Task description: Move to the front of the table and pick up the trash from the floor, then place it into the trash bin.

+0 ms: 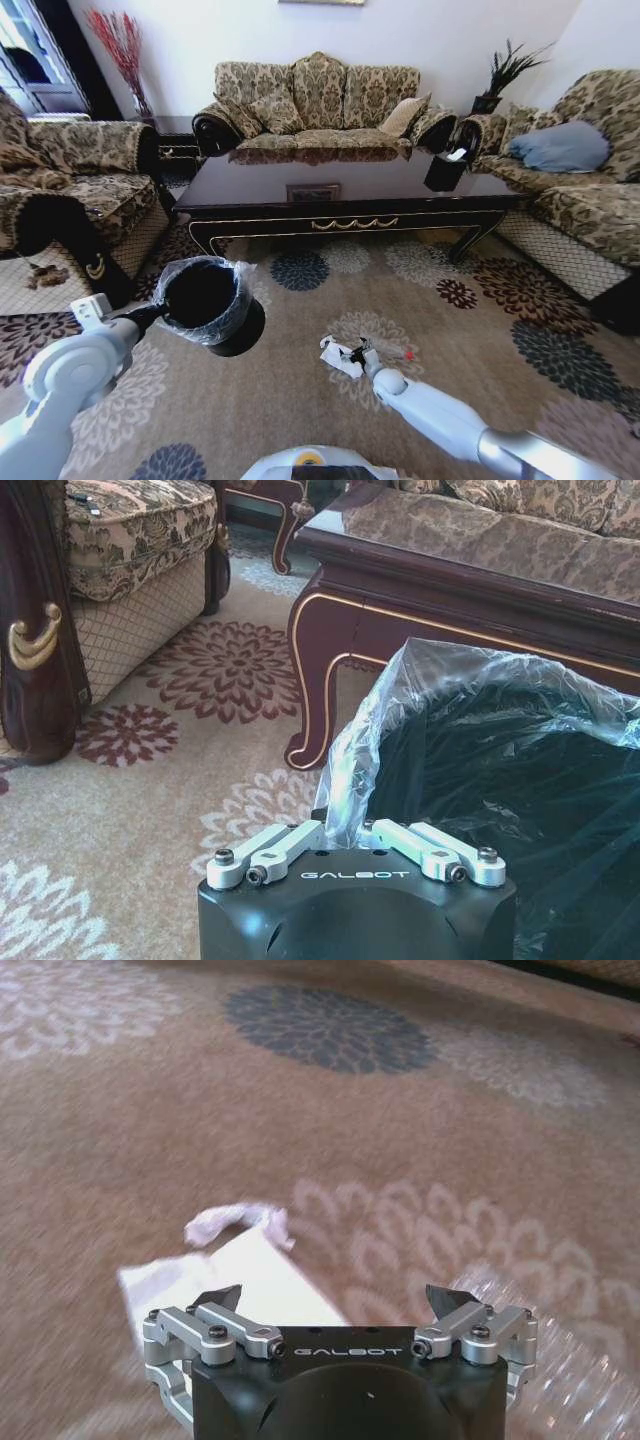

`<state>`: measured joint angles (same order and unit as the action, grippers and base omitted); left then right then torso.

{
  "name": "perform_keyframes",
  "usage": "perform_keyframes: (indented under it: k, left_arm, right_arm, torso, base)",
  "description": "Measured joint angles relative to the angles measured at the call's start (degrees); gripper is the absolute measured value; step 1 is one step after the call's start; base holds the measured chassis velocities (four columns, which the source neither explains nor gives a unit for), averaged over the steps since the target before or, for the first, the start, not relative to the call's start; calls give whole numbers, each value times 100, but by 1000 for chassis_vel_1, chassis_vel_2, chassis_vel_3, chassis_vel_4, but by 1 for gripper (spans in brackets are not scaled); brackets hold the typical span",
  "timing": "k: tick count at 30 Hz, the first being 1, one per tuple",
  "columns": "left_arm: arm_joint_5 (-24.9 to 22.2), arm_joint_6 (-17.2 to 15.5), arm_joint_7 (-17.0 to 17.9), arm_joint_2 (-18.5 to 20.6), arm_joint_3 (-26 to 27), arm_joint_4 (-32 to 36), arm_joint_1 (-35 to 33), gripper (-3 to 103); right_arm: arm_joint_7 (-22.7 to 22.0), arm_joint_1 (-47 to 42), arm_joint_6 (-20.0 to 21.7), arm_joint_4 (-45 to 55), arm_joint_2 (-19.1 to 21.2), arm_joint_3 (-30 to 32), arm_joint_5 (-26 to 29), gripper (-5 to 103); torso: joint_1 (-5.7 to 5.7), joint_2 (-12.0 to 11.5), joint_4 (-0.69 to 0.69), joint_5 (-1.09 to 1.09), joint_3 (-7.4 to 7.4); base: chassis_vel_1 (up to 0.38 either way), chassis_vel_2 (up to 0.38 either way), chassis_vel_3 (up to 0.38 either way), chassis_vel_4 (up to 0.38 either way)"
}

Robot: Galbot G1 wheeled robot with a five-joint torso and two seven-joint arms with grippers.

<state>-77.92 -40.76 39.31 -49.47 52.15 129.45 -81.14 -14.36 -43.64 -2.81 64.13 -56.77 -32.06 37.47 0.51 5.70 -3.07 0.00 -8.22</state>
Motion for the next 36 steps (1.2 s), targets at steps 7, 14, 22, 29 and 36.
perform_keyframes:
  k: [7,14,22,29,36]
  left_arm:
    - [58,0,-5,-97,-55,6,-8,4]
    - [67,0,-6,-115,-60,30,-21,4]
    - [74,0,-7,-119,-60,44,-23,4]
    - [80,4,-7,-126,-64,57,-23,4]
    - [81,7,-9,-123,-59,81,-41,4]
  right_arm:
    - [114,-201,-110,-87,-37,95,-117,100]
    - [139,-291,-125,-181,-50,165,-171,103]
    - [208,-404,-169,-97,0,232,-254,79]
    - [290,-494,-252,-89,46,290,-350,52]
    - [372,-601,-380,-99,69,389,-499,30]
  torso:
    - [0,0,1,0,0]
    - [0,0,0,0,-1]
    - [0,0,0,0,-1]
    - [0,0,0,0,-1]
    - [0,0,0,0,-1]
  base:
    - [0,0,0,0]
    - [0,0,0,0]
    - [0,0,0,0]
    - [0,0,0,0]
    - [0,0,0,0]
